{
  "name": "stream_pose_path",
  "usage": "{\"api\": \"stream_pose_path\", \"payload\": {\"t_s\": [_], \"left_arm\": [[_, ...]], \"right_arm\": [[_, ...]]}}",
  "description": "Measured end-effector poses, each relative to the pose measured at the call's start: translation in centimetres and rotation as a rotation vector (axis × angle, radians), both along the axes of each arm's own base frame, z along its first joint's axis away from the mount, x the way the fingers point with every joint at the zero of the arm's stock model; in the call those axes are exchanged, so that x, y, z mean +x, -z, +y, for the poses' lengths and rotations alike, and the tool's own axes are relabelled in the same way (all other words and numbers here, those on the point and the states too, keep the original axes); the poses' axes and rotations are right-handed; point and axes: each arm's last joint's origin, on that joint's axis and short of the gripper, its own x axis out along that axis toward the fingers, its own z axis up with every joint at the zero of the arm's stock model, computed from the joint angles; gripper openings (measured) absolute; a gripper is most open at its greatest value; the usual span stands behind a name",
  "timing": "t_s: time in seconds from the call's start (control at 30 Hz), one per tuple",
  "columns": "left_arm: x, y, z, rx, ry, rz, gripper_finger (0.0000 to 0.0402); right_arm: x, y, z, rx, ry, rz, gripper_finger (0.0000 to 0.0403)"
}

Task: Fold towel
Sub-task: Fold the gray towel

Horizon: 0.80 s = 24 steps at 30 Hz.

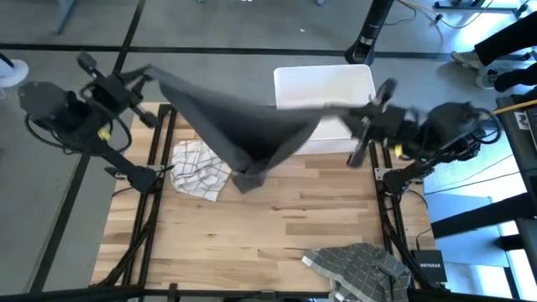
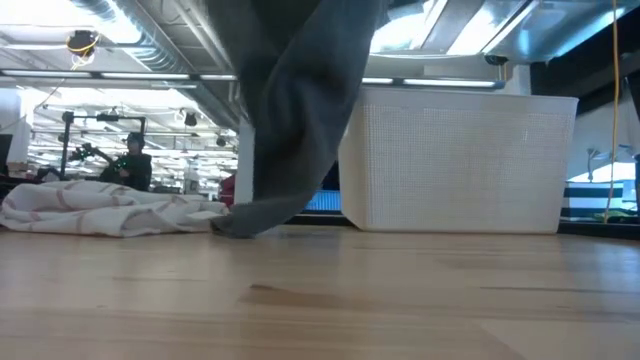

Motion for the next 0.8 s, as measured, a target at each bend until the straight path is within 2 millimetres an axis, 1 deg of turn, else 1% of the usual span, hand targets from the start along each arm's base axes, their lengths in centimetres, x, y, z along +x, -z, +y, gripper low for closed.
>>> {"api": "stream_pose_path", "payload": {"t_s": [0.1, 0.17, 0.23, 0.3, 0.43, 0.53, 0.63, 0.8], "left_arm": [[0.5, 1.0, -0.5, 0.000, 0.135, 0.042, 0.0002], [0.7, 1.4, -0.6, -0.010, 0.181, 0.057, 0.0002], [0.6, 1.5, -0.5, -0.017, 0.183, 0.055, 0.0002], [0.4, 1.4, -0.4, -0.023, 0.182, 0.046, 0.0002], [0.3, 1.2, -0.4, -0.027, 0.187, 0.032, 0.0002], [0.3, 0.5, -0.4, -0.040, 0.195, -0.017, 0.0004], [0.2, -0.9, -0.3, -0.047, 0.194, -0.094, 0.0003], [-0.6, -3.7, 0.0, -0.050, 0.166, -0.223, 0.0003]], "right_arm": [[0.4, 1.3, 0.6, 0.074, -0.196, 0.086, 0.0010], [0.2, 1.4, 0.9, 0.138, -0.330, 0.116, 0.0010], [-0.4, 0.5, 0.9, 0.191, -0.417, 0.081, 0.0010], [-1.5, -1.1, 0.5, 0.208, -0.429, 0.000, 0.0010], [-3.4, -4.2, -0.8, 0.209, -0.313, -0.212, 0.0010], [-4.0, -5.6, -1.5, 0.171, -0.150, -0.331, 0.0010], [-4.4, -6.3, -1.9, 0.127, 0.006, -0.375, 0.0010], [-4.4, -6.1, -2.2, 0.112, 0.131, -0.324, 0.0010]]}}
